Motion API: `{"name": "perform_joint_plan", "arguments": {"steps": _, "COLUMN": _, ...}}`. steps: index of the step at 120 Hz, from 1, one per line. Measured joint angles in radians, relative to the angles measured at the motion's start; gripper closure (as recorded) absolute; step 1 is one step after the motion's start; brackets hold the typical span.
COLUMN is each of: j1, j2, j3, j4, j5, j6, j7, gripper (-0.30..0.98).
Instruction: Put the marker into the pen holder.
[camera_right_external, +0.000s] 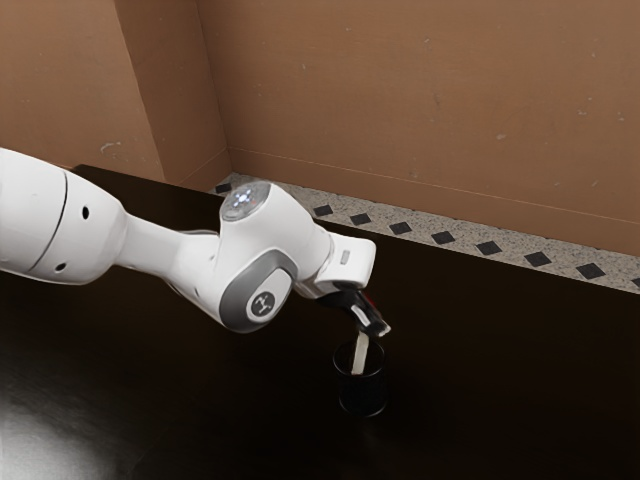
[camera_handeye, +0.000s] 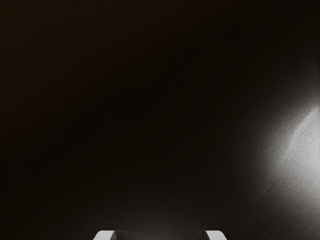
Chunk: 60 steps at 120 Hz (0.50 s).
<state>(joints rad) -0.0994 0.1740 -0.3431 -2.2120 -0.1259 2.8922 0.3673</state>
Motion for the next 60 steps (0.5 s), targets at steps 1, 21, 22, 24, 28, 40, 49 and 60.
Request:
{"name": "perform_joint_plan", "arguments": {"steps": 1, "j1": 0.000, "j2": 0.000, "j3": 0.000, "j4": 0.000, "j5": 0.000, "j6": 0.000, "j7": 0.002, "gripper": 0.53}}
{"name": "perform_joint_plan", "arguments": {"steps": 21, "j1": 0.001, "j2": -0.003, "j3": 0.000, "j4": 0.003, "j5": 0.001, "j6": 0.005, "j7": 0.034, "gripper": 0.24}}
{"name": "perform_joint_plan", "arguments": {"steps": 22, "j1": 0.001, "j2": -0.004, "j3": 0.000, "j4": 0.004, "j5": 0.001, "j6": 0.005, "j7": 0.036, "gripper": 0.23}}
{"name": "perform_joint_plan", "arguments": {"steps": 24, "j1": 0.001, "j2": -0.006, "j3": 0.000, "j4": 0.004, "j5": 0.002, "j6": 0.005, "j7": 0.038, "gripper": 0.22}}
{"name": "perform_joint_plan", "arguments": {"steps": 28, "j1": 0.001, "j2": -0.015, "j3": 0.000, "j4": 0.006, "j5": 0.002, "j6": 0.003, "j7": 0.044, "gripper": 0.18}}
{"name": "perform_joint_plan", "arguments": {"steps": 40, "j1": 0.003, "j2": -0.036, "j3": 0.001, "j4": 0.012, "j5": 0.003, "j6": -0.007, "j7": 0.058, "gripper": 0.11}}
{"name": "perform_joint_plan", "arguments": {"steps": 49, "j1": -0.005, "j2": -0.120, "j3": 0.027, "j4": 0.081, "j5": 0.005, "j6": -0.124, "j7": 0.049, "gripper": 0.08}}
{"name": "perform_joint_plan", "arguments": {"steps": 60, "j1": 0.002, "j2": -0.199, "j3": 0.104, "j4": 0.422, "j5": 0.104, "j6": -0.538, "j7": -0.029, "gripper": 0.05}}
